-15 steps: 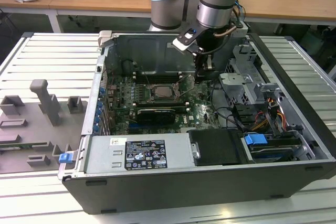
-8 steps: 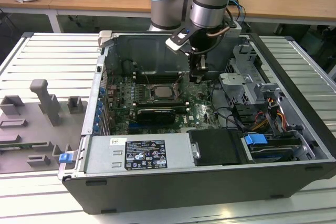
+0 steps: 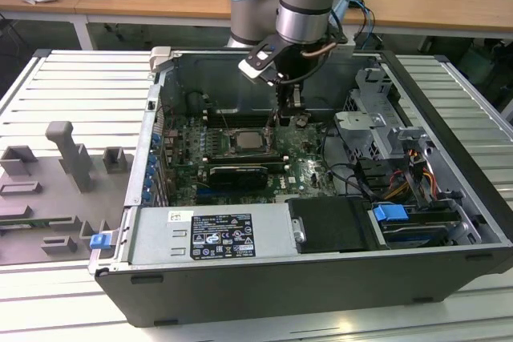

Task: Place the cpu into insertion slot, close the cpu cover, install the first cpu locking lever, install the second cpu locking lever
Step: 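Close the cpu cover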

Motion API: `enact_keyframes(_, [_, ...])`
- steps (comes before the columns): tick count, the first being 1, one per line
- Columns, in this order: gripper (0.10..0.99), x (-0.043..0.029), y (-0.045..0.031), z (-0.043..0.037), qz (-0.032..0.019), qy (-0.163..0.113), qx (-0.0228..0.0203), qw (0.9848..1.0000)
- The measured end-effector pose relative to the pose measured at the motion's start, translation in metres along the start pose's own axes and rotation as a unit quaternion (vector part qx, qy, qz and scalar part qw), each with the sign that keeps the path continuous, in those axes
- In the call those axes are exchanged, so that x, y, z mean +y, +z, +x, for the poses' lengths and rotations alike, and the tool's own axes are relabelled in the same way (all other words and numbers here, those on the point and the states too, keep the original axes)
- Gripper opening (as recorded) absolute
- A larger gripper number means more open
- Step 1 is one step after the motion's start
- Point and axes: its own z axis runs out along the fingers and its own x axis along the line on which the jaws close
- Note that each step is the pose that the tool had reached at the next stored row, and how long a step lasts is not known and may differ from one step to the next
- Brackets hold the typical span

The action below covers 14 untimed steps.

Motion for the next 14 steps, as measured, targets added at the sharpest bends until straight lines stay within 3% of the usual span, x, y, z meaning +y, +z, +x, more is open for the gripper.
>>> enact_keyframes(10, [0.106,-0.0235,0.0076,0.0007,-0.0001,-0.003,0.0,1.0])
enact_keyframes(14, [0.106,-0.0297,0.0113,0.0009,-0.0001,-0.004,0.0,1.0])
